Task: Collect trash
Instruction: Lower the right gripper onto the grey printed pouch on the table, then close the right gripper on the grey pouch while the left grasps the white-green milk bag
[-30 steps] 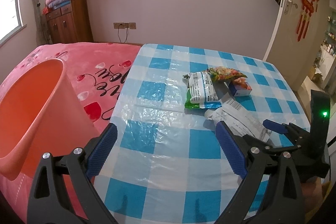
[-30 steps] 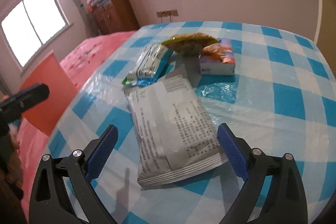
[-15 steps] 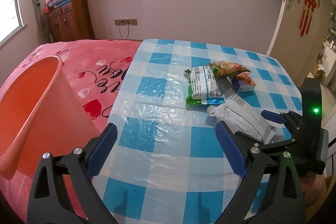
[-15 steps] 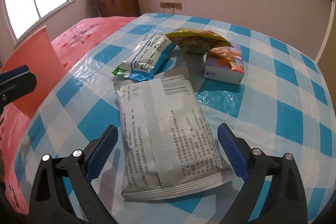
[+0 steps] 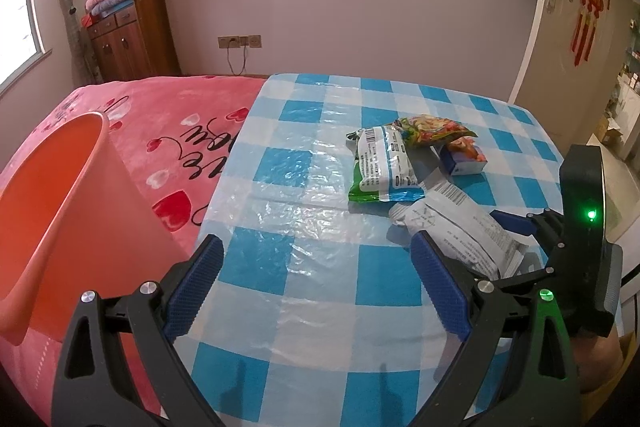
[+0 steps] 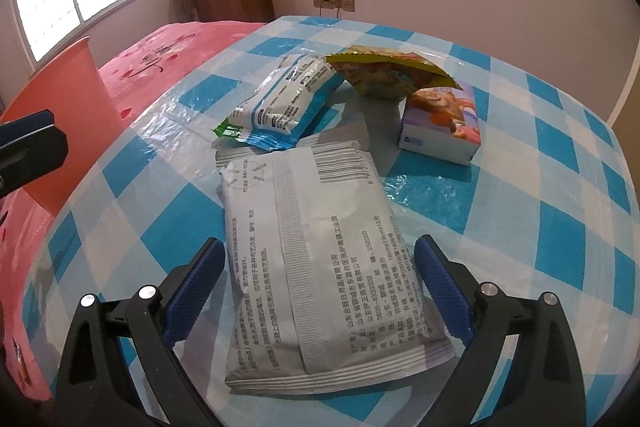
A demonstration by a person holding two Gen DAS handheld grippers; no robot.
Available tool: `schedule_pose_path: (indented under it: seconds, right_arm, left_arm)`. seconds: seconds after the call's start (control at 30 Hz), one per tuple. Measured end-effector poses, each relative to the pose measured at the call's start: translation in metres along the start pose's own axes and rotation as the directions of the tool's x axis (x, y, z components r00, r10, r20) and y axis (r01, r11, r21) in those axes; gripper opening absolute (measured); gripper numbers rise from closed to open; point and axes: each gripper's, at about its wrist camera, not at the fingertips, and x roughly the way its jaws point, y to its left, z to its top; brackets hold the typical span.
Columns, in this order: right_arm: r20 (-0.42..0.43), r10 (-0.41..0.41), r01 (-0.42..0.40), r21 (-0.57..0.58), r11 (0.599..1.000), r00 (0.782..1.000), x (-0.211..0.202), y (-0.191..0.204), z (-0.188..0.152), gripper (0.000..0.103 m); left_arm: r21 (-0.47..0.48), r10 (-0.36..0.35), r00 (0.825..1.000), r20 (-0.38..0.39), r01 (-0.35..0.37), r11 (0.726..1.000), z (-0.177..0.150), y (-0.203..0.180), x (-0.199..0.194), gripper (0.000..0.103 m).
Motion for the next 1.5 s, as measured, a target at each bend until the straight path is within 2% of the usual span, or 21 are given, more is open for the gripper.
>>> schedule_pose_path:
  seconds: [0.07, 0.3, 0.63, 0.83, 1.07, 1.27, 1.37, 1.5]
  right_arm:
    - [-0.002, 0.006, -0.006, -0.002, 1.000, 1.000, 0.000, 0.000, -0.001, 0.088]
    - [0.009, 0.015, -0.015, -0.003, 1.000, 1.000, -0.002, -0.002, -0.002, 0.082]
    - [0.040, 0.035, -0.036, 0.013, 0.999, 0.999, -0.013, -0.011, -0.009, 0.079]
    - [0.054, 0.046, -0.050, 0.076, 0.996, 0.997, -0.021, -0.033, -0.013, 0.078]
    - [0.111, 0.067, -0.087, 0.188, 0.978, 0.992, -0.040, -0.071, -0.017, 0.078]
    - [0.145, 0.056, -0.096, 0.289, 0.952, 0.988, -0.049, -0.105, -0.024, 0.078]
    - [0.160, 0.061, -0.110, 0.322, 0.940, 0.985, -0.052, -0.117, -0.025, 0.078]
    - [0.167, 0.064, -0.119, 0.346, 0.931, 0.984, -0.053, -0.125, -0.028, 0.078]
  left_arm:
    - [0.003, -0.002, 1.000, -0.003, 0.002, 1.000, 0.001, -0.002, 0.001, 0.095]
    - [0.016, -0.002, 1.000, -0.013, 0.002, 1.000, 0.003, -0.010, 0.005, 0.095]
    - [0.021, -0.014, 1.000, -0.025, 0.014, 1.000, 0.008, -0.020, 0.011, 0.095]
    - [0.006, -0.040, 0.999, -0.032, 0.040, 0.999, 0.014, -0.030, 0.018, 0.095]
    - [0.024, -0.051, 0.998, -0.035, 0.052, 0.998, 0.022, -0.049, 0.028, 0.095]
    - [-0.002, -0.111, 0.994, -0.021, 0.111, 0.994, 0.038, -0.063, 0.034, 0.095]
    - [-0.015, -0.120, 0.993, -0.016, 0.120, 0.993, 0.045, -0.067, 0.042, 0.095]
    - [-0.038, -0.125, 0.991, -0.047, 0.123, 0.992, 0.049, -0.071, 0.064, 0.095]
